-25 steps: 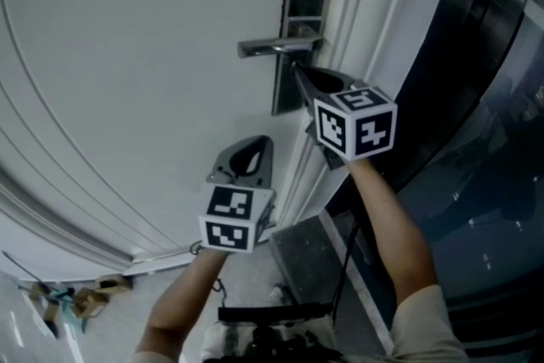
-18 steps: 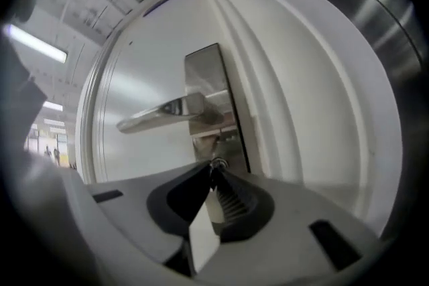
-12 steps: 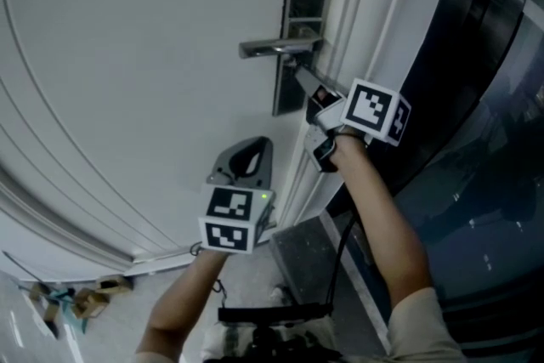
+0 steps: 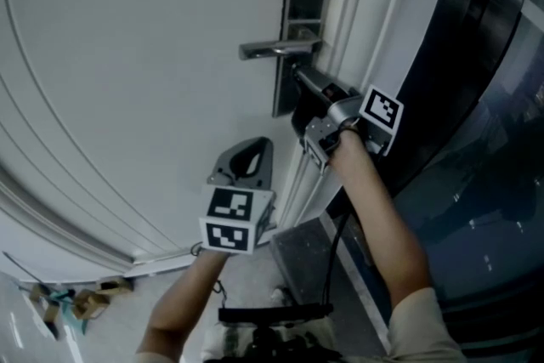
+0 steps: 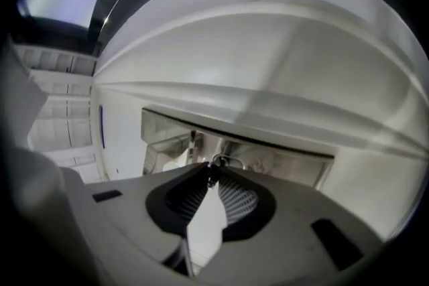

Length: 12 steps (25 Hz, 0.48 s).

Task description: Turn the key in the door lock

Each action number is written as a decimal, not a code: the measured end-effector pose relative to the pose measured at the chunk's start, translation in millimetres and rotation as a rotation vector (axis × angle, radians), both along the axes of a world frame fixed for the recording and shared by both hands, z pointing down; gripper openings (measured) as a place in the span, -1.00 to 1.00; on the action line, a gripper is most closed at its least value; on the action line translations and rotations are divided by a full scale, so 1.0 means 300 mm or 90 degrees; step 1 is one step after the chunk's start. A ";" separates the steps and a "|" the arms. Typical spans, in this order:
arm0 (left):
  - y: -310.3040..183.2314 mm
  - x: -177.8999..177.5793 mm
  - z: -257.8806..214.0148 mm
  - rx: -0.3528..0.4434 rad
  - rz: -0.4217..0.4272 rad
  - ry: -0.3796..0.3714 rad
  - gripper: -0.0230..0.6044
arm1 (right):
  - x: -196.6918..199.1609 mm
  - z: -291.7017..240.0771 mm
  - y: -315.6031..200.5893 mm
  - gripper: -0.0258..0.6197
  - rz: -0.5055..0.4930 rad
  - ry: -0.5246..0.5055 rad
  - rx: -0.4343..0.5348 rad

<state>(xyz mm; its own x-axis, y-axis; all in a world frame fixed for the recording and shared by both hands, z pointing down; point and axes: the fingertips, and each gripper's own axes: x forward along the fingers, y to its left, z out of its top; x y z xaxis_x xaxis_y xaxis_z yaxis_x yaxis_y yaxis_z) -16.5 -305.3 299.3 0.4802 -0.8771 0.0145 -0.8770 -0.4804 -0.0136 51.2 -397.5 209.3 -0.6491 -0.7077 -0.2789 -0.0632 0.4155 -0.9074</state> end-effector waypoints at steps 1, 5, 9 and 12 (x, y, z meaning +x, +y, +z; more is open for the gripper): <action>-0.001 0.002 -0.001 0.001 0.001 0.000 -0.86 | 0.001 0.002 -0.002 -0.75 -0.005 -0.023 -0.007; -0.002 0.007 -0.003 0.002 0.002 -0.002 -0.86 | 0.003 -0.003 0.004 -0.73 -0.007 -0.013 0.023; -0.004 0.011 -0.001 0.000 0.004 -0.002 -0.86 | 0.006 -0.025 0.032 -0.51 0.004 0.109 0.097; -0.001 0.018 0.000 0.001 0.007 -0.003 -0.86 | 0.023 -0.047 0.053 -0.51 0.063 0.317 0.199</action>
